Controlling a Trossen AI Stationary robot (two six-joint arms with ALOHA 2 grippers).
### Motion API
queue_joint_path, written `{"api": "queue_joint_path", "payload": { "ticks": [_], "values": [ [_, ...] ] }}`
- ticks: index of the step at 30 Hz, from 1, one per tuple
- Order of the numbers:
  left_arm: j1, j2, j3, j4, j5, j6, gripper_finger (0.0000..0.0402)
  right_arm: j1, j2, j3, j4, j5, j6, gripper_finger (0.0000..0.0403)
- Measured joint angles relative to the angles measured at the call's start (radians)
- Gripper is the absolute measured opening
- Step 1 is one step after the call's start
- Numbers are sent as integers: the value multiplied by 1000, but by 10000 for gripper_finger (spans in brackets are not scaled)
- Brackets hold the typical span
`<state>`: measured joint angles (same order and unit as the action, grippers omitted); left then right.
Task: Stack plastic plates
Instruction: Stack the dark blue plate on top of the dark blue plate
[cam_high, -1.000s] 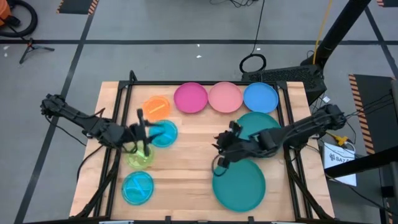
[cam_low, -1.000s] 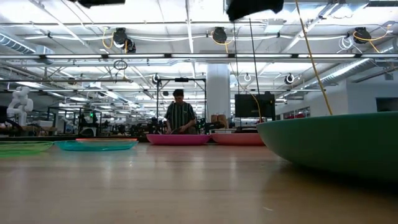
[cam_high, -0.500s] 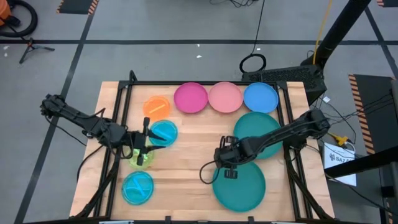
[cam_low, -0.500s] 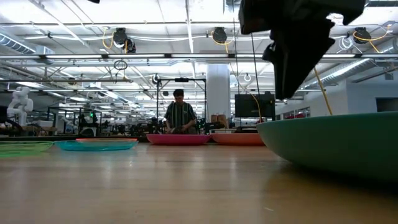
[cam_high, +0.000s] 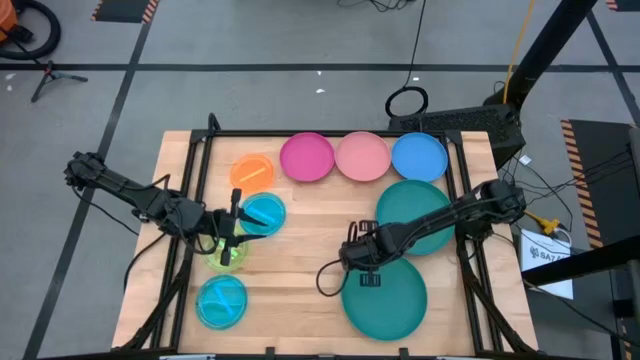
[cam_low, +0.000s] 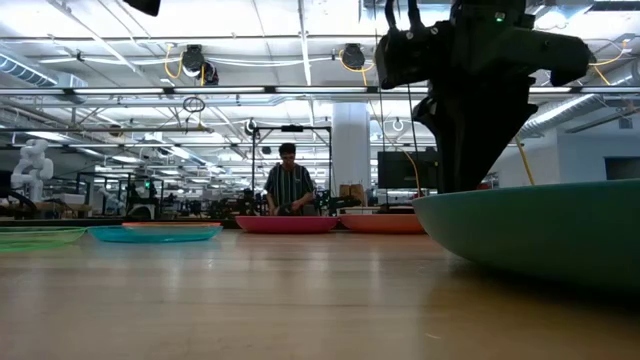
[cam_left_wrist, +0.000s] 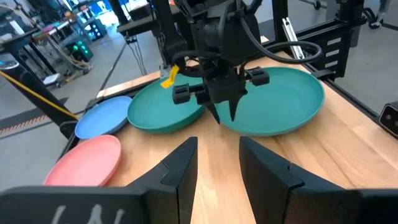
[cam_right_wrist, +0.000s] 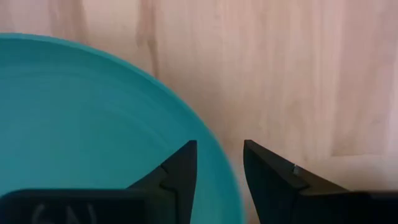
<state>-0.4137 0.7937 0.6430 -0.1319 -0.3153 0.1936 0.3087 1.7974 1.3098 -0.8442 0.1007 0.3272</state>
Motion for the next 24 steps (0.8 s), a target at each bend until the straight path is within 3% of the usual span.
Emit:
{"api": "queue_joint_path", "payload": {
  "ticks": [9, 24],
  "values": [
    [0, 0, 0, 0, 0, -17, 125, 0, 0, 0, 2, 2, -131, 123],
    [0, 0, 0, 2, 0, -24, 125, 0, 66, 0, 9, 3, -161, 123]
  ]
}}
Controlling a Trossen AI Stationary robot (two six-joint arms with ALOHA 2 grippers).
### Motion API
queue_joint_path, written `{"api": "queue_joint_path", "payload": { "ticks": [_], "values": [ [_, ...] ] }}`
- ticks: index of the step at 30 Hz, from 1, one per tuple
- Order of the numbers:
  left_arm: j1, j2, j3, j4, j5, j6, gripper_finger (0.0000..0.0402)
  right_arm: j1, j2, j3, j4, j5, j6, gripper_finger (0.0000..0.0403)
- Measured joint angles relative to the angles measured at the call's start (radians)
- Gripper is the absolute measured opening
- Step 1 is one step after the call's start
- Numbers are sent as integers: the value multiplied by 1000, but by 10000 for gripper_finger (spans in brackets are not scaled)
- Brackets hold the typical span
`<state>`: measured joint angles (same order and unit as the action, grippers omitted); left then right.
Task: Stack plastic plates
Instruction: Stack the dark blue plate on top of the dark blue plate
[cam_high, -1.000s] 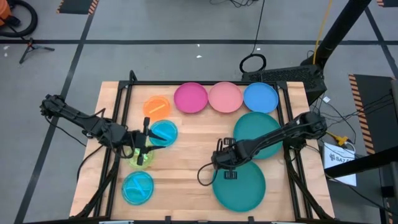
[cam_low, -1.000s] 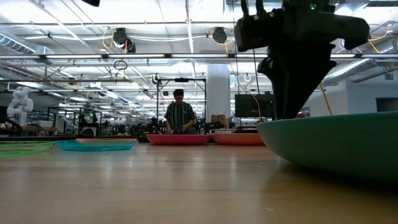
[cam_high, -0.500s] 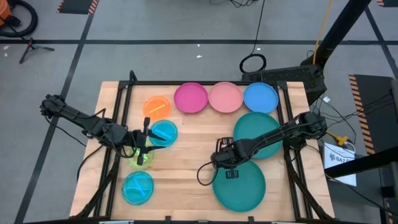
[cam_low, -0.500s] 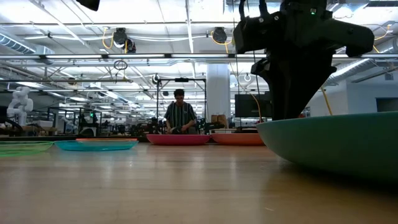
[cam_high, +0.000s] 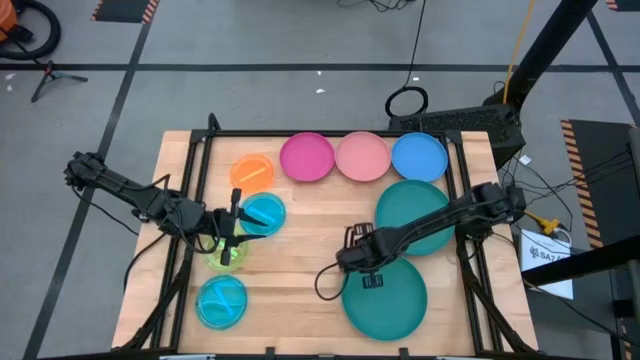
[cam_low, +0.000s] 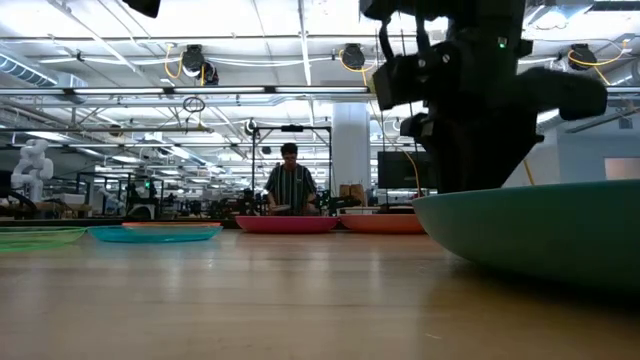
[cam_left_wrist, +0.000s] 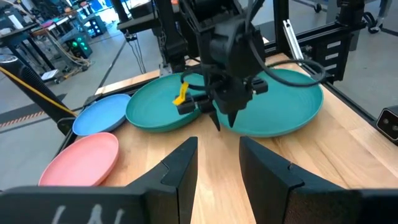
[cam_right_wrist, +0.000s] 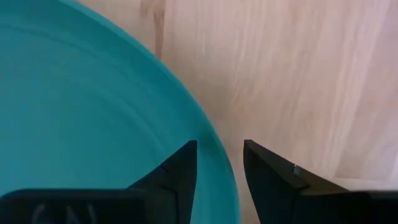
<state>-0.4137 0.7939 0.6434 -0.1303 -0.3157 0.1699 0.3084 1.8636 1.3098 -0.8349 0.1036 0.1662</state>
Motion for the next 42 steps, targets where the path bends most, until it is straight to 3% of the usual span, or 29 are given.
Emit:
{"api": "queue_joint_path", "payload": {
  "ticks": [19, 22, 29, 36, 42],
  "values": [
    [0, 0, 0, 0, 0, -11, 125, 0, 45, 0, 68, 0, -22, 121],
    [0, 0, 0, 0, 0, -12, 125, -2, 44, 0, 72, -2, -22, 101],
    [0, 0, 0, -1, 0, -14, 125, -12, 37, 4, 76, -16, -23, 13],
    [0, 0, 1, -6, 0, -19, 125, -26, 12, 1, 65, -22, -21, 5],
    [0, 0, 1, -9, 0, -26, 125, -57, -87, -2, 48, 3, 9, 2]
  ]
}}
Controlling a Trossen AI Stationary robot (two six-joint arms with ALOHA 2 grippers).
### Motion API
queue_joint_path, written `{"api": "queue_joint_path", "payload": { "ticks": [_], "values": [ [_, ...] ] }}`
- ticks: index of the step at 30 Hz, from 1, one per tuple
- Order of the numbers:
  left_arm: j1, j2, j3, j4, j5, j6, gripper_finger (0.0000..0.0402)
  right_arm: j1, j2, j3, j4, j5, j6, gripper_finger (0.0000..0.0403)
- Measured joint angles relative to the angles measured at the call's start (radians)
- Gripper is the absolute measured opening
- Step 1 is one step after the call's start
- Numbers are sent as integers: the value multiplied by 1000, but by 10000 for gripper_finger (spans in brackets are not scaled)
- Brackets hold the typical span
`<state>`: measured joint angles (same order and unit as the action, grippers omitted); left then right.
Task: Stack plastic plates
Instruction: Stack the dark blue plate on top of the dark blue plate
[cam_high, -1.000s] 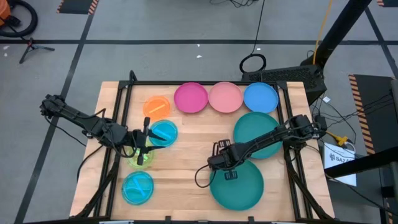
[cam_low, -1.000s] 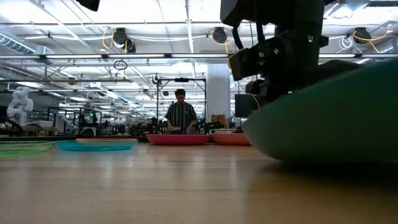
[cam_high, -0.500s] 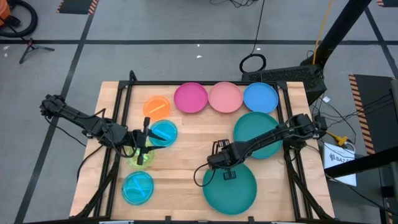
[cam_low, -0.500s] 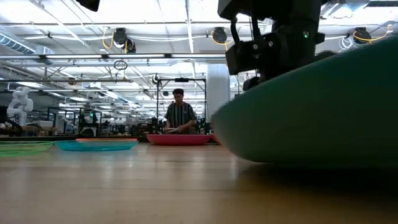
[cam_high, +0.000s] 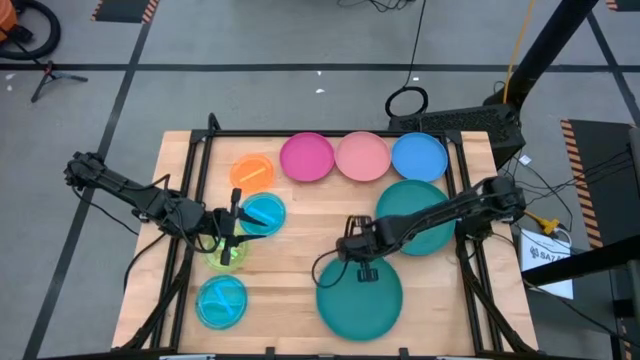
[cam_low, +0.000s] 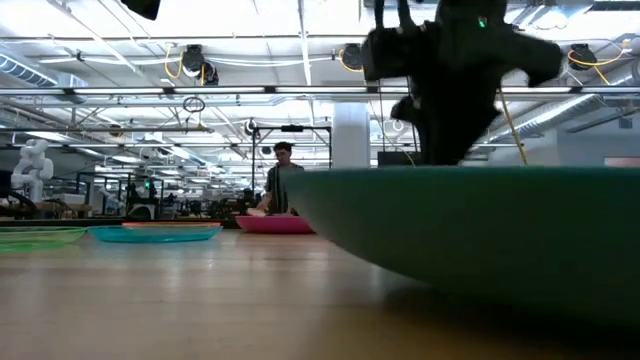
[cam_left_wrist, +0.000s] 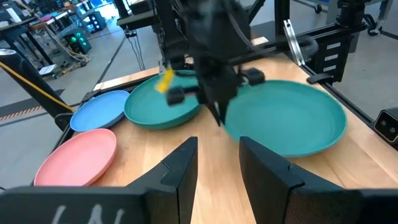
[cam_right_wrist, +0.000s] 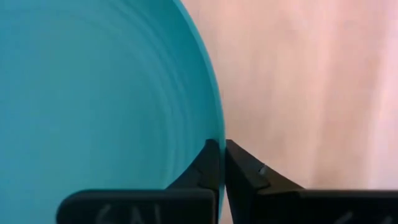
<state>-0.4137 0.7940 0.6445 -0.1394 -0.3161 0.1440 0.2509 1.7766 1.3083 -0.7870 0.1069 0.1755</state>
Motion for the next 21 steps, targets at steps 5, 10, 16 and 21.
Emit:
{"api": "queue_joint_path", "payload": {
  "ticks": [5, 10, 16, 21],
  "values": [
    [0, 0, 0, 0, 0, 0, 125, -50, -111, 0, -41, 13, 67, 1],
    [0, 0, 0, 0, 0, 0, 125, -111, -240, 0, -123, 16, 99, 1],
    [0, 0, 0, 0, 0, -10, 125, -179, -410, 0, -219, 0, 60, 1],
    [0, 0, 0, 1, 0, -21, 125, -249, -517, 0, -412, 77, 97, 1]
  ]
}}
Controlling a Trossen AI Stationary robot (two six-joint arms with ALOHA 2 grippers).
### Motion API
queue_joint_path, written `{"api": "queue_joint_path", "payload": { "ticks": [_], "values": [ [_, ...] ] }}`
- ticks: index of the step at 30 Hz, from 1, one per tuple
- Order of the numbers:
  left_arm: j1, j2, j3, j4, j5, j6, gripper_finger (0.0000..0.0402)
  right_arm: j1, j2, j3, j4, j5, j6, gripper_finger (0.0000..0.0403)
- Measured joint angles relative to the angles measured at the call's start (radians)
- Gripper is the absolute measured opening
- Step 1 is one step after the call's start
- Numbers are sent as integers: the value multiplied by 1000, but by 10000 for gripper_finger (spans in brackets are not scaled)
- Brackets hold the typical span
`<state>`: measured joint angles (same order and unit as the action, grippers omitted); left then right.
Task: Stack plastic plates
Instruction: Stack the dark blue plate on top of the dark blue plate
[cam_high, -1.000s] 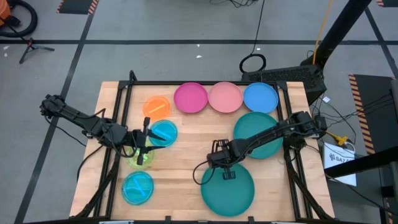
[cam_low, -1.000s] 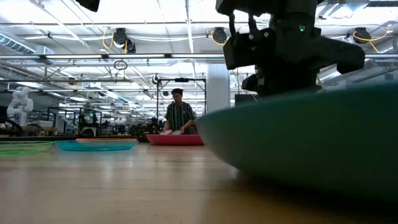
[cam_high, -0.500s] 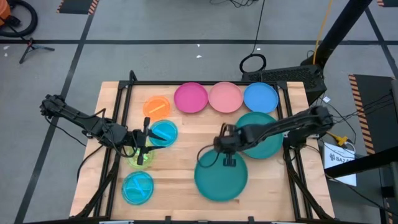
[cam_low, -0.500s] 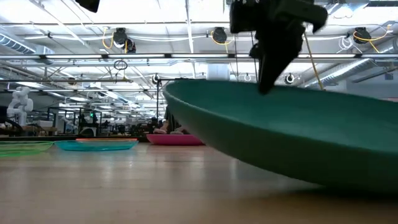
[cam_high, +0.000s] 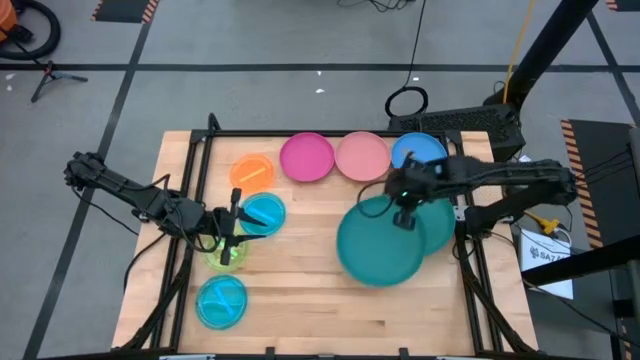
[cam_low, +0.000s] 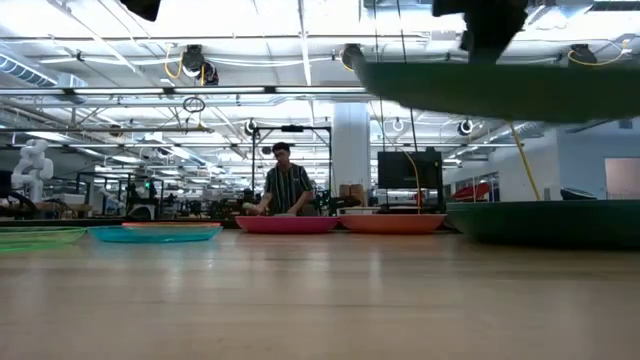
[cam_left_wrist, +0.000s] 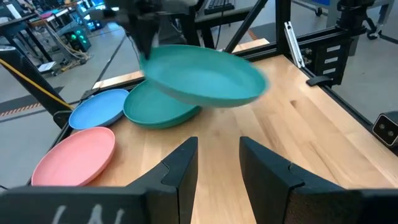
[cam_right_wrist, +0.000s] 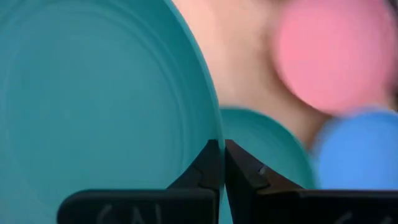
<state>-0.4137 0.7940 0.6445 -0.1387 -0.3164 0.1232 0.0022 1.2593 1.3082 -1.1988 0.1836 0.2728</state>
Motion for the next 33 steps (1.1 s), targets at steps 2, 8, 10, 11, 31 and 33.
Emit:
{"api": "queue_joint_path", "payload": {
  "ticks": [2, 8, 10, 11, 31, 33],
  "values": [
    [0, 0, 0, 1, 0, -2, 125, -30, -31, 0, -75, 33, 11, 1],
    [0, 0, 0, 2, 0, -7, 125, -109, -110, 0, -152, 57, 34, 1],
    [0, 0, 0, 2, 0, -14, 125, -131, -127, 0, -176, 82, 52, 1],
    [0, 0, 0, 2, 0, -16, 125, -142, -133, 0, -190, 97, 65, 1],
    [0, 0, 0, 0, 0, -31, 125, -238, -140, -327, -228, 111, 209, 9],
    [0, 0, 0, 0, 0, -29, 125, -237, -140, -353, -220, 144, 218, 17]
  ]
}}
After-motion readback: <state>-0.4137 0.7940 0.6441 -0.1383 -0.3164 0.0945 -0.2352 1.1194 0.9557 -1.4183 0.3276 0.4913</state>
